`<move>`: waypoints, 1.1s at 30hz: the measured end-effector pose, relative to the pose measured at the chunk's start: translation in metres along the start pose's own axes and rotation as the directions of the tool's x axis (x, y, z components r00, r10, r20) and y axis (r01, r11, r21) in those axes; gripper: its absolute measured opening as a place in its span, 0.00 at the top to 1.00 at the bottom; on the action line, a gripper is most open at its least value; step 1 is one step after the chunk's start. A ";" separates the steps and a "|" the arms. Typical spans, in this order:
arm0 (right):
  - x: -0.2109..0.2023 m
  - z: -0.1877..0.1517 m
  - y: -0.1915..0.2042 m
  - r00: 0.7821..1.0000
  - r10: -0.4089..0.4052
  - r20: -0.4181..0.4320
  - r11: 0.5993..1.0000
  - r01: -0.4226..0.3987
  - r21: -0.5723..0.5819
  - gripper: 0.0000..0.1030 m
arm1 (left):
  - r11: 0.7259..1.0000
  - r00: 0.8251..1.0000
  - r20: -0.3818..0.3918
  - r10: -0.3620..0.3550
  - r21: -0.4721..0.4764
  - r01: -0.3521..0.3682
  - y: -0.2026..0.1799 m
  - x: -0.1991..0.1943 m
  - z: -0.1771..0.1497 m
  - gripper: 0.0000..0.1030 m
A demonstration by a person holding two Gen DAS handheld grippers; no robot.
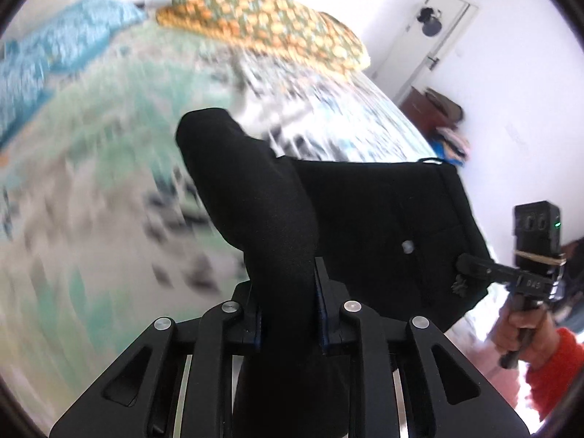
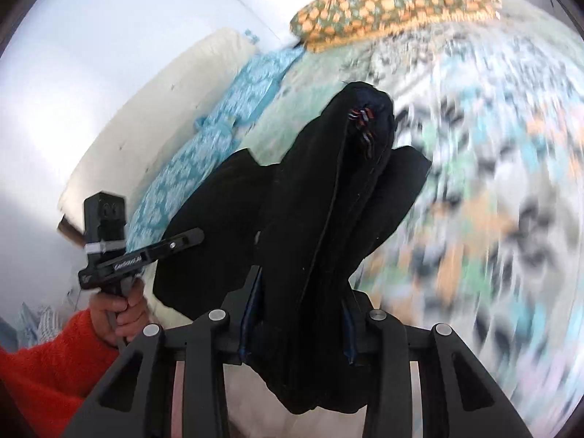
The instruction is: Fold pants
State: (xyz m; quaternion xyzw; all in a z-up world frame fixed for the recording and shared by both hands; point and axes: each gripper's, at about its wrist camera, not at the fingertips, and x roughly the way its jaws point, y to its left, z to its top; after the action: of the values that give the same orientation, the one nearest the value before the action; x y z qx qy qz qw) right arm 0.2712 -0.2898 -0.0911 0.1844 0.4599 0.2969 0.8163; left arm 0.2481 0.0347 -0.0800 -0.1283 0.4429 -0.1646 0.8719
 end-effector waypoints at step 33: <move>-0.072 -0.076 0.122 0.774 -0.607 0.178 0.774 0.627 -0.088 0.00 | 0.823 0.806 0.223 0.548 0.030 -0.567 -0.109 -0.107 -0.063 0.01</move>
State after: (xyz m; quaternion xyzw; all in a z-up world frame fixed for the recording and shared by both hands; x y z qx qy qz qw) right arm 0.1387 -0.2429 -0.0131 -0.0156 0.4143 0.0306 0.9095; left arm 0.1191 -0.0271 0.0020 0.0330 0.3607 0.0919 0.9276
